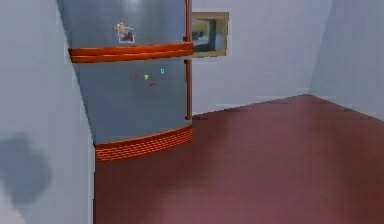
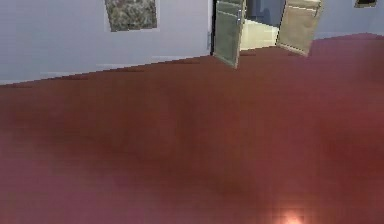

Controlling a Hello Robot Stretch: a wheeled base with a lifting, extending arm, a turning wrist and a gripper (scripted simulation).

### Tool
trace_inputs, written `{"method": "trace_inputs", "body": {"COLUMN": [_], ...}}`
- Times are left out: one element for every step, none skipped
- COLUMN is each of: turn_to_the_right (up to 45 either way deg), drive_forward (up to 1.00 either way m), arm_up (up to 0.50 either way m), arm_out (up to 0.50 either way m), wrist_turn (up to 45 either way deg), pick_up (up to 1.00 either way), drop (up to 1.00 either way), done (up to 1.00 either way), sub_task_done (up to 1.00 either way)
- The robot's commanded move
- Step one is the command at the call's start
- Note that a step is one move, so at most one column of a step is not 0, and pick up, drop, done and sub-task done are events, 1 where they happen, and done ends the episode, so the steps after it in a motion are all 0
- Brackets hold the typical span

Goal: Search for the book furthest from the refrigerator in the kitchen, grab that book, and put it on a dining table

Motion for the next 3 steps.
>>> {"method": "trace_inputs", "body": {"turn_to_the_right": [6.0, 0.0, -27.0], "drive_forward": [0.0, 0.5, 0.0], "arm_up": [0.0, 0.0, 0.0], "arm_out": [0.0, 0.0, 0.0], "wrist_turn": [0.0, 0.0, 0.0], "pick_up": [0.0, 0.0, 0.0], "drop": [0.0, 0.0, 0.0], "done": [0.0, 0.0, 0.0], "sub_task_done": [0.0, 0.0, 0.0]}}
